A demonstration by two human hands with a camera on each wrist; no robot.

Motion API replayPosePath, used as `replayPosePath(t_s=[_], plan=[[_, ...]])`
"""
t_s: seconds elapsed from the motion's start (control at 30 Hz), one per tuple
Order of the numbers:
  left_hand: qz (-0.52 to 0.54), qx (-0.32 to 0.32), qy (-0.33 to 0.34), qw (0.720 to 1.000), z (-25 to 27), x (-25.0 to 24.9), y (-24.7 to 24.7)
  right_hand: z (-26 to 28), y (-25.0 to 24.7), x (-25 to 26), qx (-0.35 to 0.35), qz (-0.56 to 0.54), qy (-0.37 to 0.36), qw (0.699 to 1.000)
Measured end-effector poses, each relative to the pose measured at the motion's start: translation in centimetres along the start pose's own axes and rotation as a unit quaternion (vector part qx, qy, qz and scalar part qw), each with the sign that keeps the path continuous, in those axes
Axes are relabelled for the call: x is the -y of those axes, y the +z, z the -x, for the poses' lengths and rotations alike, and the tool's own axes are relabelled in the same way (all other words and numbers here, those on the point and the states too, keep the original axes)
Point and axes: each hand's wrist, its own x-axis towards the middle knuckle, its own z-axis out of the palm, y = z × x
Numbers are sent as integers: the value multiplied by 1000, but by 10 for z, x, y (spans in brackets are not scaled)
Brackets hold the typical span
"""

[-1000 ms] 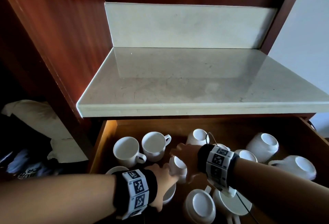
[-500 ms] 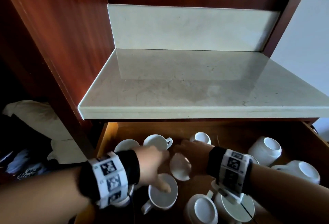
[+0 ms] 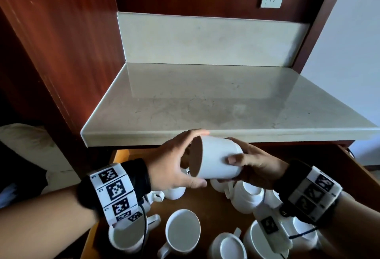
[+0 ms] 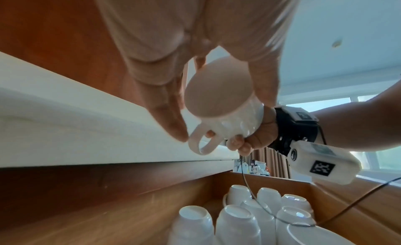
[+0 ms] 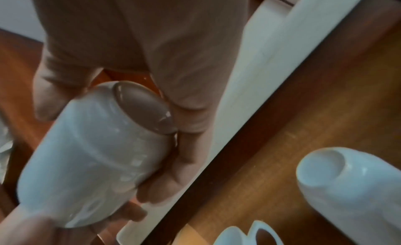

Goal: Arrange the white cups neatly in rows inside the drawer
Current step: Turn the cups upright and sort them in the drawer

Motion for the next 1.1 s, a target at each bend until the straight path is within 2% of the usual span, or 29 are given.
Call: replayPosePath(t_s=[0.07,0.13,0.27,0.33,0.43,0.63,0.83,1.1], plan=[[22,-19,16,999,-3,-2,1,0,-3,-2,7,4,12,1000],[-9,-5,17,1000,-6,-2,0,1,-7,0,-12,65,25,997],[-157,82,-29,984,-14,-5,3,6,-8,12,-114,198,13,973],[-203,128,-68,968,-17,-3,11,8,-8,20,-167,239,1,957],[-287,189,-73,936,-26,5,25,11,-8,29,-200,289,-7,936],[-305,253,-85,914,-40,12,54,15,-11,26,-211,377,7,902],[-343,288,-92,890,-44,14,76,13,-20,21,-209,483,22,850],[-369,304,-162,863,-46,20,98,7,-49,10,-135,548,6,825]])
